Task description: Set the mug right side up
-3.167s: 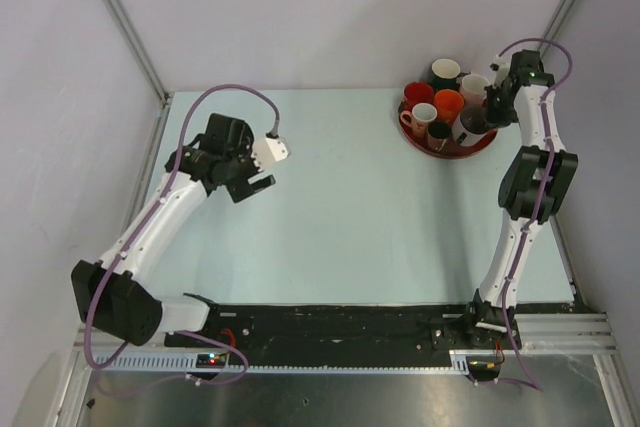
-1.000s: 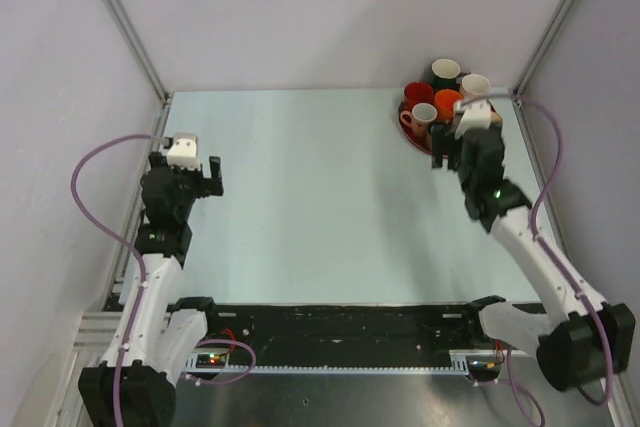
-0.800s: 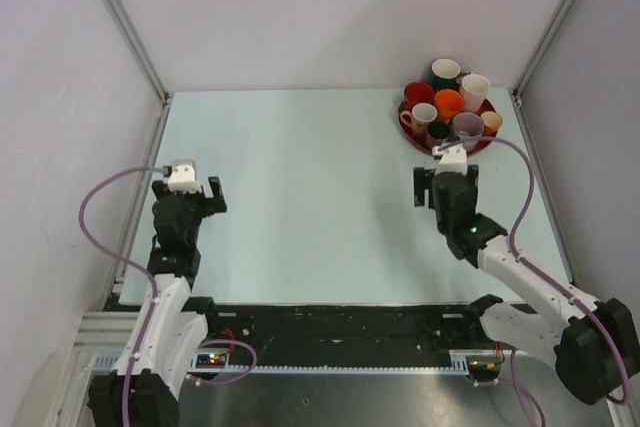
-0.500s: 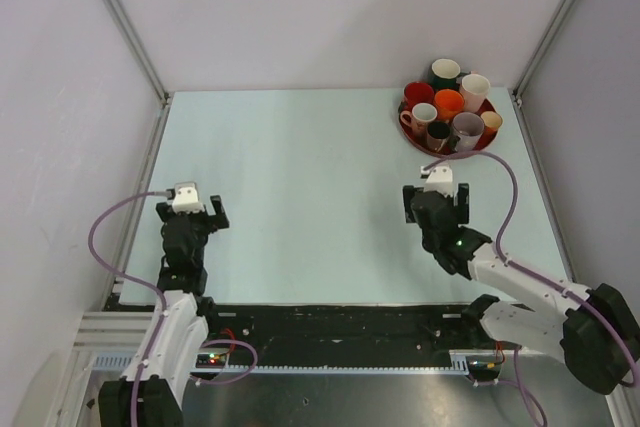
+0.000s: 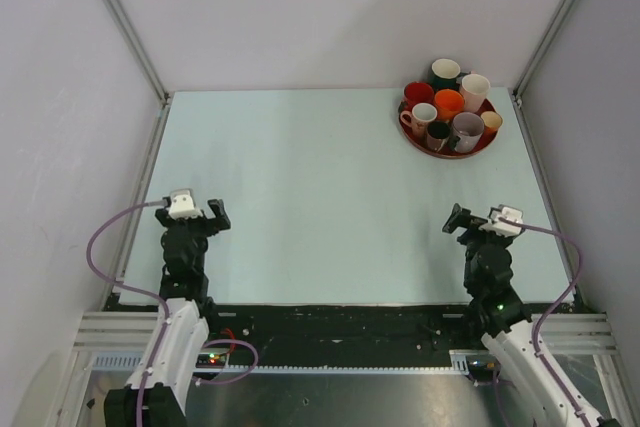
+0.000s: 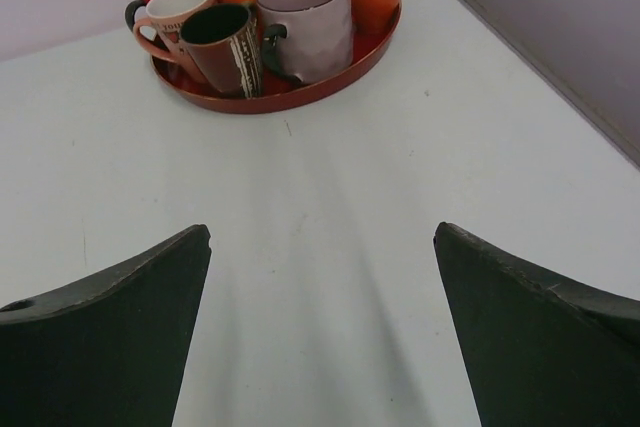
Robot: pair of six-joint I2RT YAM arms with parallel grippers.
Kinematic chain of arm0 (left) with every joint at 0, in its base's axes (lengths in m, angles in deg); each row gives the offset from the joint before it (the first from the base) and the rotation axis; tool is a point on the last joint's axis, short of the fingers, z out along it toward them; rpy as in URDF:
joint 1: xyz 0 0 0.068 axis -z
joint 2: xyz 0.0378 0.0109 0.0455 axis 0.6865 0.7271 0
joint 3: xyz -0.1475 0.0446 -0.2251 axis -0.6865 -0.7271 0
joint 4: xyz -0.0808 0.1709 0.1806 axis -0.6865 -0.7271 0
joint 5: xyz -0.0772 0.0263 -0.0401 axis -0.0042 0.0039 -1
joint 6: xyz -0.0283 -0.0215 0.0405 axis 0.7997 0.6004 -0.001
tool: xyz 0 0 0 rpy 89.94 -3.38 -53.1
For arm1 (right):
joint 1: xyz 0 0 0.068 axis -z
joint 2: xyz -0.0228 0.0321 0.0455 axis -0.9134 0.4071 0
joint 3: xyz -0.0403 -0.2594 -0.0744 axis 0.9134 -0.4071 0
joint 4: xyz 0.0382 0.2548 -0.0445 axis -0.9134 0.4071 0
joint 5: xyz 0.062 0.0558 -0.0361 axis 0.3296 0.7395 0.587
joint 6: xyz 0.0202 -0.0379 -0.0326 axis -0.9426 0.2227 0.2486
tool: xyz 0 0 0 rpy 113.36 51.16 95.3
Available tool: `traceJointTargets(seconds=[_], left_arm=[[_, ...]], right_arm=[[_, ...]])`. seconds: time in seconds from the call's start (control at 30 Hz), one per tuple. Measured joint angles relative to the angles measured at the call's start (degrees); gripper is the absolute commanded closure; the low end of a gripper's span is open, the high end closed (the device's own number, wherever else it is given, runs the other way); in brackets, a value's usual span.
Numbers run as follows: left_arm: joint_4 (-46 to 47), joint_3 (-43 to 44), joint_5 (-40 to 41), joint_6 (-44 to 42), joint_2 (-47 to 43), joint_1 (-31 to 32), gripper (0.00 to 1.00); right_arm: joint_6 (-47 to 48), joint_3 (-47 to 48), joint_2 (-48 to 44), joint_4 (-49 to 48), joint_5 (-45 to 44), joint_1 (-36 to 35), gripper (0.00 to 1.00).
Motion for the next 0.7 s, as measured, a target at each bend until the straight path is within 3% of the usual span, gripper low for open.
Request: traceJointTargets(seconds=[0.2,0.43,0.7], left_arm=[[-0.7,-1.1,-1.6,4.0,-3.3,-0.3,0.0],[-1.3,-1.1,2.0,6.6,-6.7,-0.5,0.0],[-2.4,-1.1,2.2,6.8,-6.7,-0.8,0.0]], right_arm=[[-2.4,-1.5,0.1,-0.2,0.8,0.7,0.01],[-3.4,-1.5,6.1,-1.1,1.0,0.8,0.01],[-3.4,-1.5,2.5,-1.2,1.5,1.2,0.01]])
